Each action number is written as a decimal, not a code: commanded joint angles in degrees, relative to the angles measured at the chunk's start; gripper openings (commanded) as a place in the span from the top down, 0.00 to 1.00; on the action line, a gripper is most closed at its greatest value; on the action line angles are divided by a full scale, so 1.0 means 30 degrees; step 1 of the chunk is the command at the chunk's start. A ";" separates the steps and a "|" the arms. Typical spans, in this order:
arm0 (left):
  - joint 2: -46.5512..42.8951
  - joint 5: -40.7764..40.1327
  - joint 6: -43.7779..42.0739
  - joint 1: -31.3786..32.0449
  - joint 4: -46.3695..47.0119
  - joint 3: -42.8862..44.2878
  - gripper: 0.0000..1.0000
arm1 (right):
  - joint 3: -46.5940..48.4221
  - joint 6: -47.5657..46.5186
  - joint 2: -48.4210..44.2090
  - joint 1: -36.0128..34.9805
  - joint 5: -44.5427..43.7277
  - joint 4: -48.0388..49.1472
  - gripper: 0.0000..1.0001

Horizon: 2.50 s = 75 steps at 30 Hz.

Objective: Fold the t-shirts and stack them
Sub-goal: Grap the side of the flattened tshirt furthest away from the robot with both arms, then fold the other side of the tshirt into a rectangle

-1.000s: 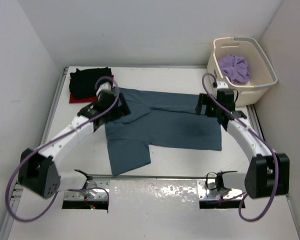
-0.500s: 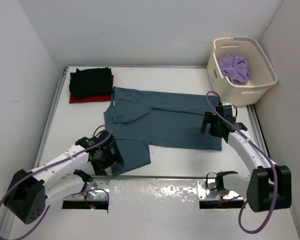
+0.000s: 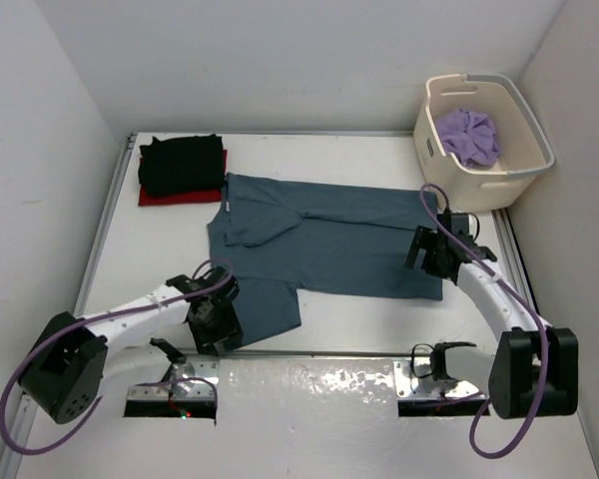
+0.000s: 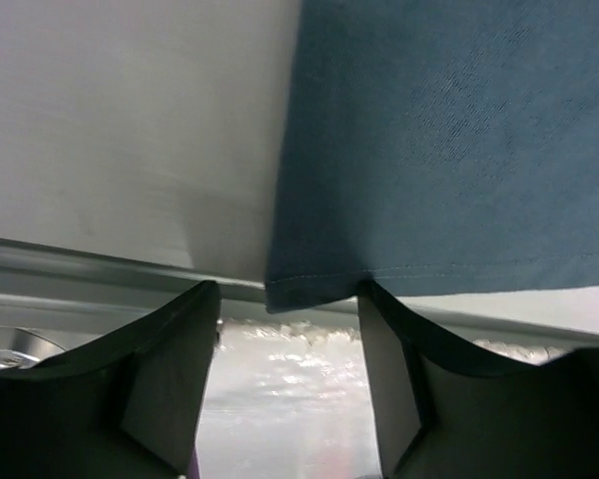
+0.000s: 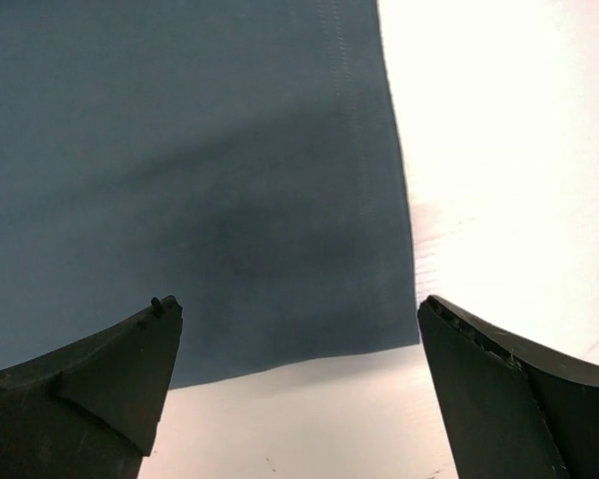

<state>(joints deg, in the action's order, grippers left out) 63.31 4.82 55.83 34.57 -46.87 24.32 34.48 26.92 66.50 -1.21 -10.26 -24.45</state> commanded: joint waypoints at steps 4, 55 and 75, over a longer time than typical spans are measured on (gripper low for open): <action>0.0927 -0.1401 -0.0008 0.0197 0.1209 0.0215 0.50 | -0.0301 0.0344 -0.1072 0.0345 0.0024 0.0036 0.01; 0.3915 -0.0055 -0.5339 -0.1643 0.6710 0.8856 1.00 | -0.2882 0.2599 -0.0195 0.3392 0.2161 0.2787 1.00; 0.6110 -0.4125 -0.9644 -0.4725 1.3599 1.3544 1.00 | 0.3241 0.1547 0.3379 0.3393 0.1634 0.3139 1.00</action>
<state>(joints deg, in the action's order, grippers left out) 79.53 -4.86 31.75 21.32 -11.62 62.46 40.42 33.12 75.61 8.86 -4.10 -16.51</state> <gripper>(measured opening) 0.019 0.002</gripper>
